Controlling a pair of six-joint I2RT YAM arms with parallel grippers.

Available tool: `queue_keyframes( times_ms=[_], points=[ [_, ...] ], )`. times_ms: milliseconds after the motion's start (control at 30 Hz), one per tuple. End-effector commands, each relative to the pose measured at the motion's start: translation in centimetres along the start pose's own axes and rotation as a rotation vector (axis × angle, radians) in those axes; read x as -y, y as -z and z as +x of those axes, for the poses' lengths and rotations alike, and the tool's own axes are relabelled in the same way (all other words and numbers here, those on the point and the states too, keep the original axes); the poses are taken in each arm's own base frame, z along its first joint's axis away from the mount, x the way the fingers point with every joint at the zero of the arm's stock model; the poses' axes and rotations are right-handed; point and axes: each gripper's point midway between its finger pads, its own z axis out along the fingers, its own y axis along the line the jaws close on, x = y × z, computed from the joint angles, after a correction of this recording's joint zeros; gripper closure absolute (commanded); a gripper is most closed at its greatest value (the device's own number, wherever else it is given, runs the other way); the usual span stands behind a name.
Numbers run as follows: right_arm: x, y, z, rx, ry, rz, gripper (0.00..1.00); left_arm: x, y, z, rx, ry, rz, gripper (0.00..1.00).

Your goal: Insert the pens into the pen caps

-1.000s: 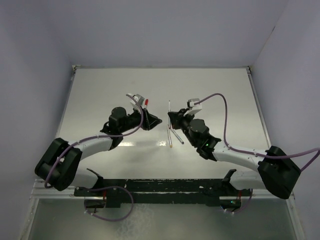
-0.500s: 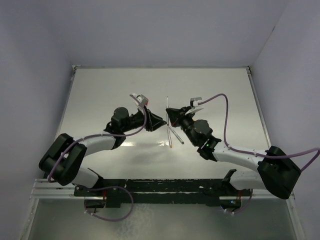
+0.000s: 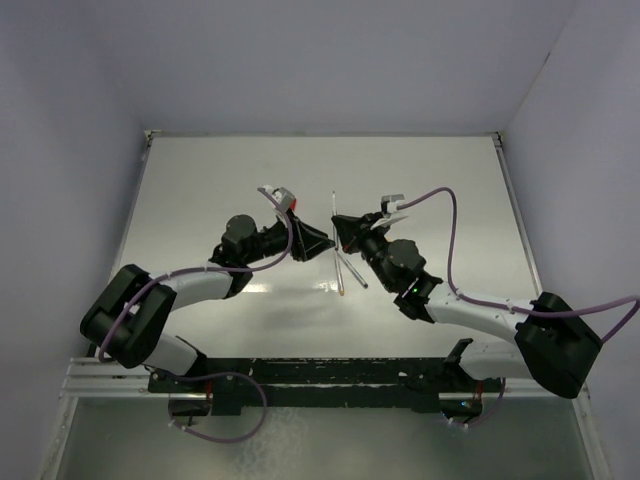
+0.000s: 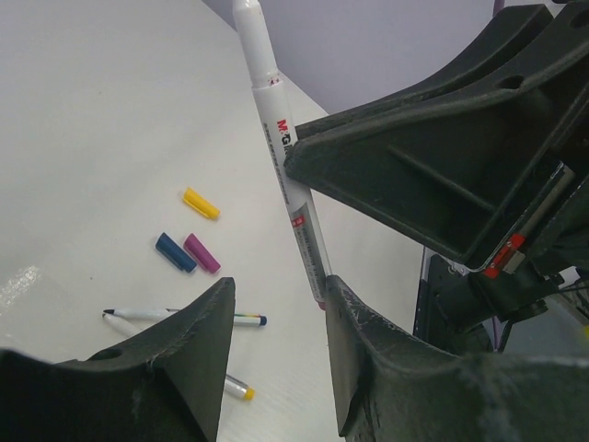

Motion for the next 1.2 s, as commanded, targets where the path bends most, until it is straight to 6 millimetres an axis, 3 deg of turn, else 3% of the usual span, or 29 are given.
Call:
queue_keyframes(
  times_ms=[0, 333, 900, 1167],
  points=[
    [-0.7, -0.1, -1.3, 0.049, -0.024, -0.026, 1.00, 2.4, -0.3, -2.8, 0.073, -0.059, 0.076, 0.53],
    [-1.2, -0.3, -1.3, 0.056, -0.033, -0.045, 1.00, 2.2, -0.6, -3.3, 0.084, -0.059, 0.069, 0.53],
    [-2.3, -0.8, -0.8, 0.052, -0.067, -0.099, 1.00, 2.1, -1.1, -4.0, 0.115, -0.044, 0.072, 0.61],
    [-2.6, -0.9, -0.5, 0.040, -0.080, -0.118, 1.00, 1.5, -1.1, -4.2, 0.132, -0.036, 0.043, 0.74]
  ],
)
